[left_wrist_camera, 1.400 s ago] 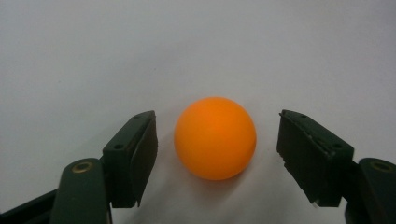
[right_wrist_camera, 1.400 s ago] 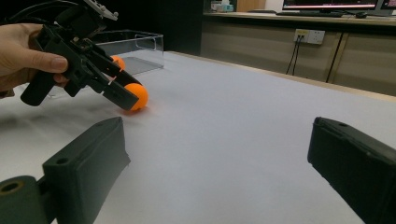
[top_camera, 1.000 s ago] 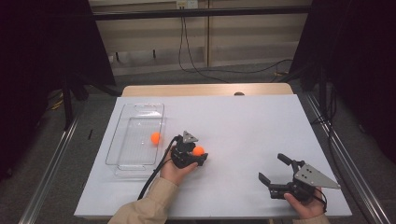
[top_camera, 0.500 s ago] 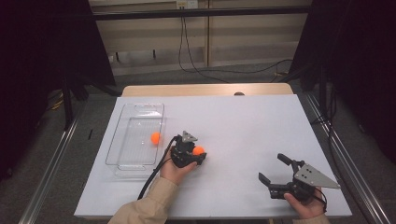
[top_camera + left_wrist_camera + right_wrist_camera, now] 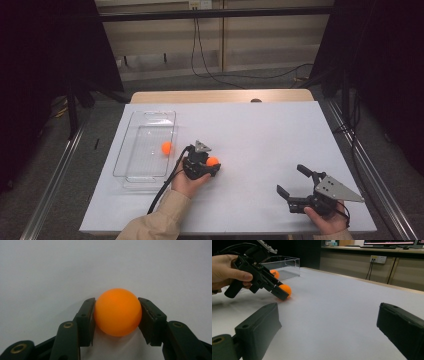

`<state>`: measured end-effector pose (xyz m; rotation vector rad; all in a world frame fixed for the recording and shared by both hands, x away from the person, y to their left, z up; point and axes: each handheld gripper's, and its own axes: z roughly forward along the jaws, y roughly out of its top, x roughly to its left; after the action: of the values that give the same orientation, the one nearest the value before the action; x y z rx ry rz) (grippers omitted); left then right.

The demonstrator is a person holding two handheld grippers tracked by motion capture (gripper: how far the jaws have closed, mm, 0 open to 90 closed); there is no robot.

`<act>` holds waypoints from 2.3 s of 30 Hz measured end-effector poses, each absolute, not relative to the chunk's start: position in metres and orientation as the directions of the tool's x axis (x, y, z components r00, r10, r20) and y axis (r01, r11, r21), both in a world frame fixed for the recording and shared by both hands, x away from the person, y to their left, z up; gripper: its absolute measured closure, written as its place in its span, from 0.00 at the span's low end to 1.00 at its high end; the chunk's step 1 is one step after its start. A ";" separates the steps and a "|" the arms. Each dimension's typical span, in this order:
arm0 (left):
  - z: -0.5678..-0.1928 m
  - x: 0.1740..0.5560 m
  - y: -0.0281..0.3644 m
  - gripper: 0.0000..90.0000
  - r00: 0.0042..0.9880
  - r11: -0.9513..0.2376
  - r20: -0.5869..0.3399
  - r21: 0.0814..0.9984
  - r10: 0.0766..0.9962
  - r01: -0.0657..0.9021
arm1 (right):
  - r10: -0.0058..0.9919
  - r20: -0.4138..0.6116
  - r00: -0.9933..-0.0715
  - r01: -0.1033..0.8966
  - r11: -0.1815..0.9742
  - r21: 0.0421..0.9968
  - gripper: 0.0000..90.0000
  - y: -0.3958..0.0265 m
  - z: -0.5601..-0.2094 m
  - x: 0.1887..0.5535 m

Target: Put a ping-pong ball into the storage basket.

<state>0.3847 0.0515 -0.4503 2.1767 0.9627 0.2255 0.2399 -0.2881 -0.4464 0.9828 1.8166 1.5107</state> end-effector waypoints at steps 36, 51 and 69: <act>-0.433 0.382 0.061 0.56 0.694 -0.397 -0.199 0.697 0.692 0.597 | 0.823 0.019 -0.568 0.170 0.094 0.981 0.04 -0.288 -0.446 0.241; -0.426 0.381 0.067 0.56 0.681 -0.381 -0.205 0.701 0.703 0.603 | 0.822 0.015 -0.570 0.166 0.097 0.981 0.04 -0.287 -0.446 0.241; -0.420 0.380 0.069 0.57 0.676 -0.377 -0.205 0.700 0.707 0.606 | 0.822 0.015 -0.570 0.167 0.097 0.981 0.04 -0.287 -0.446 0.241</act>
<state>0.3800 0.0693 -0.4195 2.1010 1.0081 0.1636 0.2411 -0.2871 -0.4460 0.9673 1.8195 1.5095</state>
